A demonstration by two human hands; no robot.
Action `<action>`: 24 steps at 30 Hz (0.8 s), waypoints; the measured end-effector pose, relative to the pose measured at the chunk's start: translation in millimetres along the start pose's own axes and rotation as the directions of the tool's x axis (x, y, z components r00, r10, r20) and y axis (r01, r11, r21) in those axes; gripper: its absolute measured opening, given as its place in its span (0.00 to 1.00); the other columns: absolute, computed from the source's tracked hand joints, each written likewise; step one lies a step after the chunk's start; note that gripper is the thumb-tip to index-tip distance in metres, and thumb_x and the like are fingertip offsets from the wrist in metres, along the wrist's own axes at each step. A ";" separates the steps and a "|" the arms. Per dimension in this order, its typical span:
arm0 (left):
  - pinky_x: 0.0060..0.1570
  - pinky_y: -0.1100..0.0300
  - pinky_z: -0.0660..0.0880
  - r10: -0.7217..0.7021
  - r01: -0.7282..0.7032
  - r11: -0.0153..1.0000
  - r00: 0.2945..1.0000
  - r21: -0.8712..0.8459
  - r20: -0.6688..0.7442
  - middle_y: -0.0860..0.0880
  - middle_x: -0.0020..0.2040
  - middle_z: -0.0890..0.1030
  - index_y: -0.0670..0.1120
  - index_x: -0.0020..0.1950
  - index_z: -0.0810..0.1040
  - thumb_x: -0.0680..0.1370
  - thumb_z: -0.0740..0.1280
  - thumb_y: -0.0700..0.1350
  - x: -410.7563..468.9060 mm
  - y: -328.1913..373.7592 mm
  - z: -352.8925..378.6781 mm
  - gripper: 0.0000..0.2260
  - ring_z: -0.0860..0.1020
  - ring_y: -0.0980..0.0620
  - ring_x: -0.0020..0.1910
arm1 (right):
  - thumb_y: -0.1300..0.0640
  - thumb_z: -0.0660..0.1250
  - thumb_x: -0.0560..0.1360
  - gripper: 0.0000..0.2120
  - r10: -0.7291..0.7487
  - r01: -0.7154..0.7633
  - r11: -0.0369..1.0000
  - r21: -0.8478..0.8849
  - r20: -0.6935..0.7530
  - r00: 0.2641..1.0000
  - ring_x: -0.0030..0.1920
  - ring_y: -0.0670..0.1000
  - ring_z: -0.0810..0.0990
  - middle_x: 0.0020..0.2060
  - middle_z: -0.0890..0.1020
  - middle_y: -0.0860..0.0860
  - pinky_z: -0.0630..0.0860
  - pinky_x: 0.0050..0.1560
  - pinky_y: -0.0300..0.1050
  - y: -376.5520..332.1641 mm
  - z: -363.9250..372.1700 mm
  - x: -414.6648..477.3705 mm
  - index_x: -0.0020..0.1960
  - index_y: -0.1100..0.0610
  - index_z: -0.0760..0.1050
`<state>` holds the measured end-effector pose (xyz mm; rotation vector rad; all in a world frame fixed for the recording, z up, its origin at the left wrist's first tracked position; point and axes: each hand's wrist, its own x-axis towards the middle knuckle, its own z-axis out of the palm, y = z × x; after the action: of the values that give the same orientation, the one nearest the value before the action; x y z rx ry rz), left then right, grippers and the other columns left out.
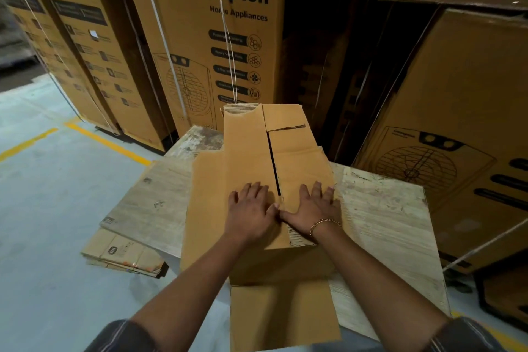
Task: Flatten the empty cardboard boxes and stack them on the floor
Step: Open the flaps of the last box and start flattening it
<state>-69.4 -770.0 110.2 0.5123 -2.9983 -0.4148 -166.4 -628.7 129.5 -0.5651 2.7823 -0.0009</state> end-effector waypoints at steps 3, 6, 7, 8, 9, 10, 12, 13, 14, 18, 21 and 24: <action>0.75 0.43 0.54 0.012 -0.009 0.996 0.999 0.085 -0.037 0.48 0.76 0.68 0.49 0.78 0.64 0.82 0.47 0.62 0.0 -1.8 12.8 0.29 0.62 0.47 0.76 | 0.19 0.51 0.65 0.53 -0.014 0.013 0.999 -0.046 -0.017 1.000 0.76 0.69 0.49 0.79 0.49 0.60 0.56 0.73 0.66 1.0 4.4 3.5 0.80 0.51 0.51; 0.73 0.45 0.58 0.030 -0.023 0.996 0.996 0.088 -0.081 0.48 0.72 0.71 0.48 0.76 0.67 0.81 0.48 0.62 3.0 0.9 12.4 0.29 0.67 0.47 0.70 | 0.23 0.57 0.63 0.48 -0.018 0.016 0.999 -0.031 -0.043 0.999 0.71 0.67 0.63 0.74 0.64 0.59 0.69 0.65 0.61 5.0 -4.5 11.1 0.74 0.50 0.64; 0.72 0.45 0.58 0.029 -0.020 0.996 0.995 0.087 -0.093 0.48 0.71 0.72 0.48 0.76 0.67 0.81 0.49 0.62 3.1 0.7 12.0 0.29 0.67 0.47 0.69 | 0.24 0.58 0.63 0.44 -0.033 0.032 0.999 -0.010 -0.062 0.998 0.66 0.64 0.69 0.69 0.71 0.57 0.73 0.61 0.56 6.5 -10.6 13.6 0.71 0.50 0.68; 0.71 0.45 0.59 0.029 -0.020 0.996 0.994 0.087 -0.104 0.47 0.70 0.72 0.48 0.75 0.68 0.80 0.49 0.62 3.2 -0.4 11.2 0.29 0.67 0.47 0.68 | 0.25 0.60 0.63 0.41 -0.051 0.052 0.998 0.018 -0.083 0.995 0.62 0.61 0.74 0.64 0.76 0.55 0.75 0.55 0.51 8.5 -18.0 15.6 0.68 0.49 0.72; 0.70 0.46 0.59 0.031 -0.021 0.996 0.993 0.086 -0.116 0.47 0.69 0.72 0.48 0.74 0.68 0.80 0.49 0.62 3.6 -1.4 10.8 0.29 0.67 0.47 0.67 | 0.26 0.62 0.63 0.38 -0.064 0.071 0.996 0.058 -0.103 0.993 0.57 0.58 0.77 0.59 0.79 0.52 0.75 0.50 0.48 11.7 -25.6 17.0 0.65 0.48 0.75; 0.70 0.46 0.59 0.033 -0.023 0.997 0.991 0.075 -0.130 0.47 0.68 0.72 0.48 0.74 0.69 0.80 0.49 0.62 3.8 -2.4 10.7 0.28 0.67 0.47 0.67 | 0.27 0.64 0.64 0.34 -0.071 0.085 0.990 0.114 -0.123 0.990 0.54 0.56 0.79 0.55 0.81 0.50 0.74 0.46 0.46 16.0 -32.4 17.5 0.62 0.46 0.77; 0.70 0.47 0.60 0.051 -0.045 0.998 0.982 0.036 -0.180 0.47 0.68 0.71 0.48 0.73 0.70 0.80 0.52 0.61 6.4 -4.2 10.7 0.27 0.67 0.48 0.66 | 0.30 0.68 0.64 0.27 -0.071 0.111 0.960 0.258 -0.159 0.985 0.50 0.52 0.80 0.49 0.82 0.46 0.74 0.43 0.43 27.2 -40.8 16.5 0.56 0.45 0.80; 0.70 0.47 0.60 0.068 -0.066 0.998 0.975 0.014 -0.209 0.47 0.68 0.71 0.48 0.72 0.70 0.80 0.54 0.60 8.1 -4.7 10.5 0.25 0.67 0.48 0.66 | 0.33 0.70 0.64 0.22 -0.070 0.129 0.928 0.348 -0.178 0.982 0.48 0.49 0.80 0.47 0.83 0.43 0.74 0.42 0.43 33.4 -42.3 15.7 0.52 0.44 0.81; 0.70 0.47 0.61 0.085 -0.089 0.996 0.967 -0.007 -0.241 0.47 0.67 0.71 0.48 0.71 0.70 0.80 0.56 0.60 10.1 -5.0 10.2 0.24 0.67 0.48 0.66 | 0.36 0.72 0.65 0.16 -0.064 0.150 0.883 0.444 -0.202 0.977 0.46 0.47 0.80 0.44 0.83 0.42 0.74 0.41 0.42 39.7 -42.8 15.1 0.47 0.45 0.81; 0.71 0.46 0.61 0.142 -0.163 0.986 0.929 -0.035 -0.342 0.47 0.67 0.72 0.48 0.70 0.71 0.79 0.60 0.58 12.7 -3.2 7.8 0.23 0.68 0.47 0.67 | 0.56 0.75 0.69 0.08 -0.019 0.214 0.664 0.716 -0.269 0.963 0.49 0.39 0.82 0.36 0.85 0.45 0.75 0.44 0.39 62.6 -46.8 13.1 0.32 0.53 0.80; 0.70 0.43 0.62 0.185 -0.206 0.979 0.904 -0.012 -0.386 0.44 0.66 0.73 0.45 0.70 0.72 0.77 0.61 0.57 7.1 -1.8 5.5 0.25 0.69 0.45 0.67 | 0.62 0.72 0.70 0.13 0.020 0.214 0.558 0.801 -0.271 0.962 0.45 0.38 0.82 0.35 0.85 0.50 0.71 0.39 0.38 75.3 -51.0 9.8 0.28 0.56 0.77; 0.70 0.39 0.63 0.228 -0.250 0.968 0.870 0.006 -0.438 0.43 0.66 0.72 0.44 0.69 0.72 0.75 0.62 0.57 1.0 -1.9 3.7 0.27 0.70 0.42 0.67 | 0.62 0.71 0.72 0.16 0.034 0.226 0.494 0.840 -0.279 0.960 0.36 0.37 0.80 0.37 0.84 0.59 0.69 0.37 0.38 83.8 -53.2 9.2 0.27 0.56 0.73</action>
<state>-70.2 -771.1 106.2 0.1875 -2.5624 -0.3057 -221.9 -558.0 172.6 -0.4345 2.4701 -1.5328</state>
